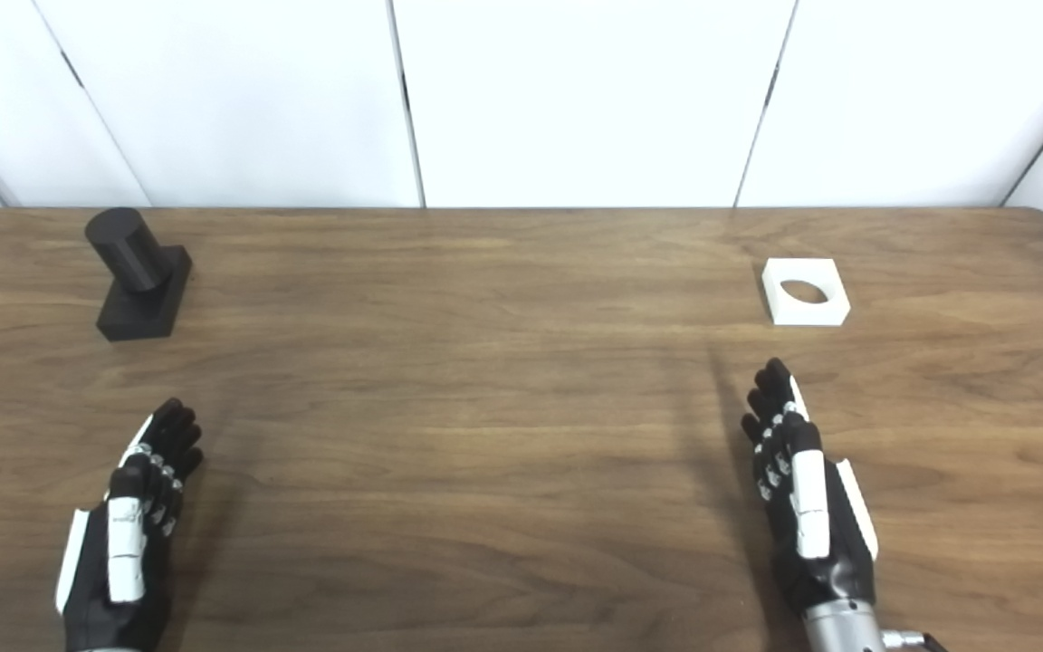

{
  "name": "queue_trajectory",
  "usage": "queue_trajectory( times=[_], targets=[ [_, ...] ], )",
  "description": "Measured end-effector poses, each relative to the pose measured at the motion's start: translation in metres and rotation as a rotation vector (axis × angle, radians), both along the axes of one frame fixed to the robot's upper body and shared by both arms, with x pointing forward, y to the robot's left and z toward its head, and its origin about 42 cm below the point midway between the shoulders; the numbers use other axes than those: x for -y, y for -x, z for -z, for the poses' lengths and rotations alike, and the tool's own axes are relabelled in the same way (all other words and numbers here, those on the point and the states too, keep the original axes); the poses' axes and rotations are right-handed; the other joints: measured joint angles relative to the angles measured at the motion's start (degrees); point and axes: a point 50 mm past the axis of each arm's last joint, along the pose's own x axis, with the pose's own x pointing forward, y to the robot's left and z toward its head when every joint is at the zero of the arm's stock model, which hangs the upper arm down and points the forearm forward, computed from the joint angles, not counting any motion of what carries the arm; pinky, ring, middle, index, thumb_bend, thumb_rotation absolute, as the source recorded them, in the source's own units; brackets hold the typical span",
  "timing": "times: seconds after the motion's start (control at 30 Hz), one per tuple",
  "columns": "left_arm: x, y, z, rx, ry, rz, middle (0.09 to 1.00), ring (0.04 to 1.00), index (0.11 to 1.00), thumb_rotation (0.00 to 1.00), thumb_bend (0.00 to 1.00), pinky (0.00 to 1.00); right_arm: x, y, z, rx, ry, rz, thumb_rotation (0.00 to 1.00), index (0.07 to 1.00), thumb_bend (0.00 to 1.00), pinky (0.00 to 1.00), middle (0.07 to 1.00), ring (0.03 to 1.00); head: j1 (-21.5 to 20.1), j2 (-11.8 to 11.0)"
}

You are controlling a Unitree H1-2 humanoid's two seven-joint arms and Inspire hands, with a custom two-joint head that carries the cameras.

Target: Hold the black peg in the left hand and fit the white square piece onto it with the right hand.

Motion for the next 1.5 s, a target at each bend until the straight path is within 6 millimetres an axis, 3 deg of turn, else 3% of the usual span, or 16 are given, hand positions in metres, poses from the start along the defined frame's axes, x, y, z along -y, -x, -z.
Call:
queue_trajectory(
  times=[0.53, 0.8, 0.93, 1.07, 1.23, 1.33, 1.5],
  targets=[
    [0.002, 0.0, 0.001, 0.0, -0.001, 0.008, 0.933, 0.939, 0.912, 0.91, 0.69, 0.93, 0.002, 0.0, 0.001, -0.003, 0.0, 0.006, 1.0, 1.0, 0.55, 1.0, 1.0, 1.0, 3.1, -1.3],
    [0.009, 0.0, 0.003, 0.031, -0.019, 0.029, 0.934, 0.928, 0.907, 0.88, 0.62, 0.87, 0.008, 0.001, 0.001, 0.011, 0.01, 0.018, 1.0, 1.0, 0.54, 1.0, 1.0, 1.0, 13.7, -5.4],
    [0.012, 0.001, 0.003, 0.068, -0.031, 0.039, 0.936, 0.922, 0.912, 0.88, 0.61, 0.85, 0.01, 0.001, 0.002, 0.01, 0.009, 0.009, 1.0, 1.0, 0.59, 1.0, 1.0, 1.0, 16.2, -6.7],
    [0.018, 0.001, 0.004, 0.069, -0.044, 0.059, 0.945, 0.933, 0.914, 0.86, 0.62, 0.86, 0.012, 0.001, 0.003, 0.007, 0.016, 0.003, 1.0, 1.0, 0.67, 1.0, 1.0, 1.0, 20.2, -9.7],
    [0.02, 0.001, 0.005, 0.078, -0.04, 0.059, 0.932, 0.923, 0.886, 0.83, 0.58, 0.83, 0.015, -0.002, 0.004, 0.019, 0.018, -0.001, 0.99, 1.0, 0.69, 1.0, 1.0, 1.0, 20.7, -10.9],
    [0.021, 0.002, 0.006, 0.088, -0.042, 0.049, 0.921, 0.912, 0.878, 0.84, 0.61, 0.83, 0.016, -0.002, 0.004, 0.041, 0.015, 0.002, 0.98, 0.986, 0.68, 0.97, 1.0, 0.996, 20.4, -12.1],
    [0.021, 0.002, 0.008, 0.093, -0.05, 0.045, 0.914, 0.908, 0.882, 0.82, 0.61, 0.83, 0.017, -0.003, 0.003, 0.054, 0.013, 0.003, 0.97, 0.972, 0.7, 0.99, 0.984, 0.987, 20.3, -12.3]
  ],
)
